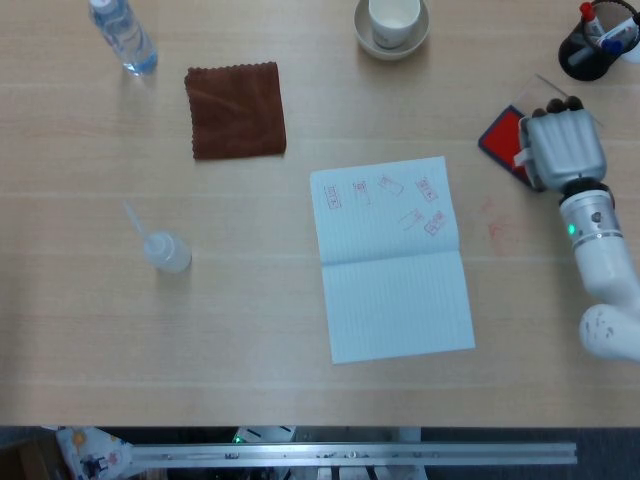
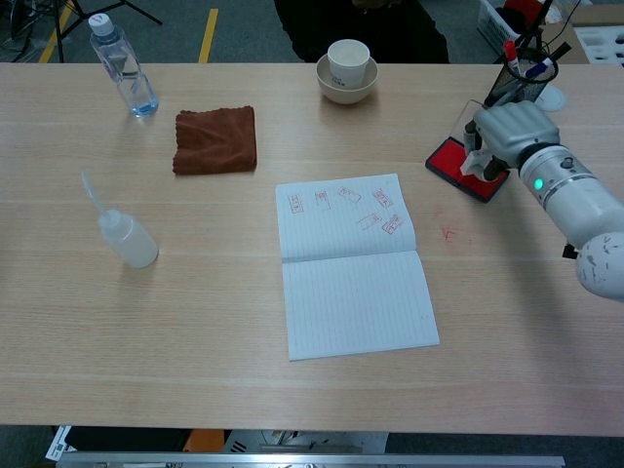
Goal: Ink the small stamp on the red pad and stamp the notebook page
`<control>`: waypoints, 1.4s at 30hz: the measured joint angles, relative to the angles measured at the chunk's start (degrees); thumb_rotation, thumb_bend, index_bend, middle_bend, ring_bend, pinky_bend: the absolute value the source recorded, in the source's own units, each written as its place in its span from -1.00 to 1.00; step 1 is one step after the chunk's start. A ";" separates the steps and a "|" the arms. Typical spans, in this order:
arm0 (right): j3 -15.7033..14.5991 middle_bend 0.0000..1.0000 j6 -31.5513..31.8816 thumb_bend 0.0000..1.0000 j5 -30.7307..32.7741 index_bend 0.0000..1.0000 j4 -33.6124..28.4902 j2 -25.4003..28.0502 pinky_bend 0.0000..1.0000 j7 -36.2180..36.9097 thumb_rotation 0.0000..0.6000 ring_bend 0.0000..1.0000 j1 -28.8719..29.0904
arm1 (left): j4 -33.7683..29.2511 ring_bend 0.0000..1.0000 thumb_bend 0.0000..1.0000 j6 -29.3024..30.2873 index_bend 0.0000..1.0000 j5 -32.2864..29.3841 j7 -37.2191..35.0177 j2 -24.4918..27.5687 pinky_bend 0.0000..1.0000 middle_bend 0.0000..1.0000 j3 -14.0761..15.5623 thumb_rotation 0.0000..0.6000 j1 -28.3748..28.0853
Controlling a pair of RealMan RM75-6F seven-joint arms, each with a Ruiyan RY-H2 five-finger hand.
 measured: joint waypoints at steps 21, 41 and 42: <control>-3.80 -0.12 2.37 -0.31 -9.02 0.26 -25.73 7.90 -0.58 -0.60 1.00 -0.52 1.22 | -1.45 -0.96 -0.32 1.03 -0.75 0.90 0.66 0.65 -0.90 -0.81 0.47 1.00 0.62; -4.19 -0.12 1.24 -0.31 -7.32 0.26 -19.83 -0.95 -0.58 -6.26 1.00 -0.52 6.07 | -2.09 -0.96 -0.32 1.33 -0.75 1.00 1.02 1.04 -0.90 -0.82 0.75 1.00 1.05; -4.04 -0.12 1.18 -0.31 -7.03 0.26 -19.37 -1.46 -0.58 -6.60 1.00 -0.52 6.39 | -2.12 -0.96 -0.32 1.42 -0.75 1.04 1.02 1.07 -0.90 -0.82 0.78 1.00 1.12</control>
